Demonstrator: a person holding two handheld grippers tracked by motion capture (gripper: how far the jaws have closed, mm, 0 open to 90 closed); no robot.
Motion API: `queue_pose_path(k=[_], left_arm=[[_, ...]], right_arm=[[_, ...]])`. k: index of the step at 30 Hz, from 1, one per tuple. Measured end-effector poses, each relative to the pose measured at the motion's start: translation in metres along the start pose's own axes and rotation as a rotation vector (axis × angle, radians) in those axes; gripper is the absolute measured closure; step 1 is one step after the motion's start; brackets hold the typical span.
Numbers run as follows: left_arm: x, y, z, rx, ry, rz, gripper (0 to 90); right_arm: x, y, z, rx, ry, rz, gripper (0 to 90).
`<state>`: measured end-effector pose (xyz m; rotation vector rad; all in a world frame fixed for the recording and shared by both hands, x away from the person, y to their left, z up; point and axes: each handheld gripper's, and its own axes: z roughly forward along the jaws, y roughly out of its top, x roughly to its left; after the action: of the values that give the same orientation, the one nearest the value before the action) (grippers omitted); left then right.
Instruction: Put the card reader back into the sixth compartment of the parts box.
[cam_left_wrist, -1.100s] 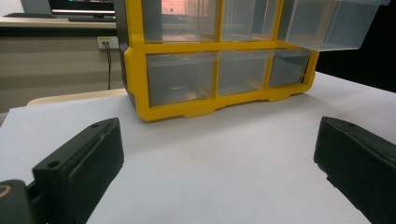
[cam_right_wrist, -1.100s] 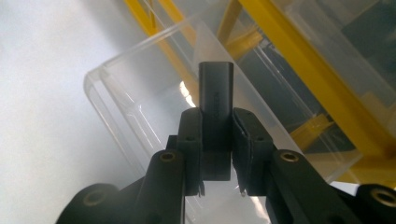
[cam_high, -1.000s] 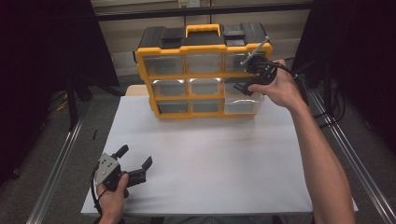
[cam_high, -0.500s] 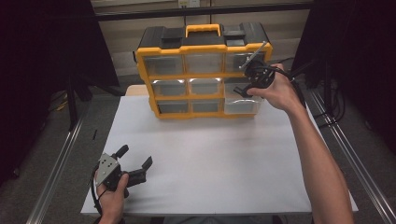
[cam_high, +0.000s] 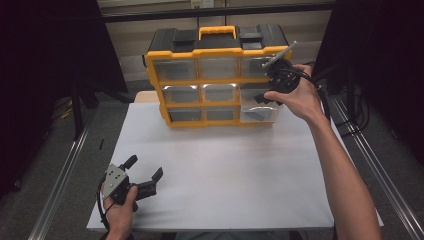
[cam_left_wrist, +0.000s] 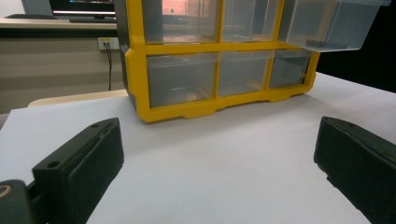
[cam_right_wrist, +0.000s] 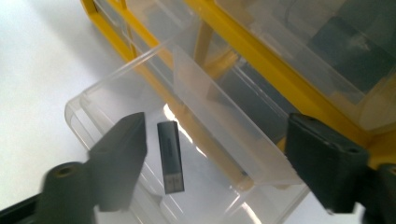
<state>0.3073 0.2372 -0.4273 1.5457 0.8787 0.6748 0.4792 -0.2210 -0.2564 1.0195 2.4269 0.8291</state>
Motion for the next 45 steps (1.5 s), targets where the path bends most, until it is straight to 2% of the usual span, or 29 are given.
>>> queue_pose_path(k=[4, 5, 6, 8, 9, 11, 13, 14, 15, 16, 17, 18, 19, 23, 26, 28, 29, 30, 37, 38, 40, 41, 45], left_arm=[[0.000, 0.000, 0.001, -0.003, 0.004, -0.004, 1.7], [-0.001, 0.000, 0.001, -0.002, 0.004, -0.003, 1.7], [0.000, 0.000, 0.001, 0.001, 0.005, 0.003, 1.7], [0.000, 0.000, 0.002, 0.006, 0.006, 0.005, 1.7], [-0.001, 0.000, 0.002, 0.003, 0.006, 0.000, 1.7], [-0.001, 0.000, 0.003, 0.008, 0.008, -0.005, 1.7], [0.000, 0.000, 0.005, 0.017, 0.014, 0.003, 1.7], [-0.001, -0.001, 0.005, 0.013, 0.030, -0.003, 1.7], [-0.001, -0.001, 0.005, 0.013, 0.030, -0.003, 1.8], [-0.001, -0.001, 0.004, 0.008, 0.039, -0.007, 1.8], [-0.001, -0.001, 0.004, 0.008, 0.039, -0.007, 1.7], [-0.001, -0.001, 0.003, 0.010, 0.039, -0.004, 1.7], [0.000, 0.000, 0.002, 0.005, 0.042, -0.005, 1.6], [0.001, 0.000, 0.002, 0.007, 0.045, -0.006, 1.6], [0.001, -0.001, 0.004, 0.005, 0.043, -0.010, 1.6], [0.001, -0.001, 0.004, 0.004, 0.042, -0.009, 1.6], [0.001, -0.001, 0.004, 0.006, 0.042, -0.007, 1.6], [0.002, -0.001, 0.004, 0.008, 0.042, -0.005, 1.6], [0.002, 0.000, 0.002, 0.002, 0.037, -0.006, 1.6], [0.002, 0.000, 0.002, -0.003, 0.040, -0.008, 1.6], [0.001, -0.001, 0.002, -0.003, 0.035, -0.009, 1.6], [0.000, -0.001, 0.001, -0.007, 0.029, -0.003, 1.6], [0.000, 0.000, 0.000, -0.014, 0.024, 0.002, 1.7]], right_arm=[[0.003, -0.003, 0.001, -0.027, -0.014, 0.008, 14.5], [0.003, -0.006, 0.000, -0.044, -0.037, 0.022, 14.0], [0.003, -0.006, 0.000, -0.044, -0.037, 0.022, 14.0], [0.001, -0.012, -0.001, -0.067, -0.080, 0.054, 10.5], [0.001, -0.012, -0.001, -0.067, -0.080, 0.054, 10.5], [0.000, -0.018, -0.004, -0.102, -0.076, 0.083, 8.3], [0.001, -0.020, -0.005, -0.119, -0.077, 0.091, 7.2], [0.002, -0.024, -0.007, -0.147, -0.093, 0.104, 5.6], [0.002, -0.024, -0.007, -0.147, -0.093, 0.104, 5.6], [0.003, -0.028, -0.007, -0.180, -0.099, 0.104, 4.9], [0.003, -0.028, -0.007, -0.180, -0.099, 0.104, 4.9], [0.004, -0.031, -0.007, -0.219, -0.121, 0.096, 6.7], [0.005, -0.033, -0.006, -0.235, -0.130, 0.096, 4.7], [0.006, -0.039, -0.005, -0.262, -0.145, 0.103, 3.3], [0.009, -0.046, -0.006, -0.323, -0.174, 0.130, 2.7], [0.010, -0.049, -0.007, -0.339, -0.181, 0.134, 2.9], [0.012, -0.054, -0.009, -0.387, -0.221, 0.128, 2.9], [0.012, -0.056, -0.010, -0.407, -0.228, 0.138, 2.6], [0.018, -0.068, -0.012, -0.483, -0.218, 0.182, 1.2], [0.021, -0.074, -0.011, -0.513, -0.235, 0.198, 1.2], [0.022, -0.077, -0.011, -0.531, -0.240, 0.210, 1.1], [0.025, -0.082, -0.010, -0.561, -0.244, 0.235, 0.7], [0.029, -0.087, -0.011, -0.588, -0.261, 0.239, 0.6]])
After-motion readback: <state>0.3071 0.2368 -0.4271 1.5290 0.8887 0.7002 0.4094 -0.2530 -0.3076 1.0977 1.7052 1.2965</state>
